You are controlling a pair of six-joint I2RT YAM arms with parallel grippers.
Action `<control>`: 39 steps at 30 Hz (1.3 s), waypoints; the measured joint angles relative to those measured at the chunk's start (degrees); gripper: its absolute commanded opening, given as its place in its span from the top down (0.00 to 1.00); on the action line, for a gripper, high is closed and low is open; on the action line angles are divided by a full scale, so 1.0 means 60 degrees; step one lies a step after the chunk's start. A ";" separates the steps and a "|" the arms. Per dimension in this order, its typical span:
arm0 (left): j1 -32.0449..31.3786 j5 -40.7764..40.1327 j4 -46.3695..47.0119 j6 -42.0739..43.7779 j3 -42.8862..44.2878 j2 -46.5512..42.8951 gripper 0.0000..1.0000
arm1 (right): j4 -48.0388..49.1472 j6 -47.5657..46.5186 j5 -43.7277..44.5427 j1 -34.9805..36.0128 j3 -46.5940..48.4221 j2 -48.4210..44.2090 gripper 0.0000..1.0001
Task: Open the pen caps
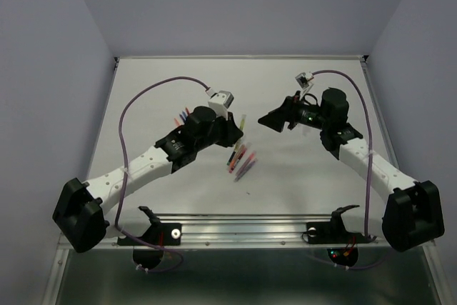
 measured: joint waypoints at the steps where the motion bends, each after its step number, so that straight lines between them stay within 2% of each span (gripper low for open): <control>1: 0.0000 0.0215 0.0175 0.0055 -0.0073 0.0000 1.00 | 0.0248 0.0175 -0.0189 0.0095 0.0000 0.0015 0.00; 5: 0.0000 0.0809 0.0608 0.0204 -0.0262 0.0000 1.00 | 0.1093 0.0616 -0.0514 0.0484 0.0000 0.0109 0.02; 15: 0.0000 0.1341 0.1392 0.0262 -0.0266 -0.0127 1.00 | 0.1282 0.1129 0.0532 0.1322 0.0102 0.0699 0.30; 19: 0.0000 0.1417 0.1545 0.0259 -0.0266 -0.0197 1.00 | 0.1271 0.1257 0.0998 0.1636 0.0171 0.0805 0.54; 22: 0.0000 0.1435 0.1603 0.0255 -0.0284 -0.0229 1.00 | 0.1311 0.1421 0.1337 0.1840 0.0178 0.0816 0.63; 26: 0.0000 0.1432 0.1701 0.0248 -0.0339 -0.0284 1.00 | 0.1384 0.1617 0.1719 0.2014 0.0178 0.0812 0.65; 29: 0.0000 0.1432 0.1741 0.0248 -0.0408 -0.0306 1.00 | 0.1413 0.1668 0.1934 0.2058 0.0178 0.0812 0.60; 33: 0.0000 0.1424 0.1745 0.0244 -0.0408 -0.0310 1.00 | 0.1410 0.1698 0.2189 0.2073 0.0182 0.0812 0.60; 35: 0.0000 0.1421 0.1738 0.0233 -0.0412 -0.0310 1.00 | 0.1406 0.1694 0.2302 0.2073 0.0182 0.0812 0.71; 38: 0.0000 0.1395 0.1745 0.0204 -0.0452 -0.0310 1.00 | 0.1395 0.1690 0.2375 0.2073 0.0233 0.0812 0.95; 39: 0.0000 0.1384 0.1745 0.0193 -0.0466 -0.0310 1.00 | 0.1381 0.1665 0.2386 0.2084 0.0255 0.0812 0.99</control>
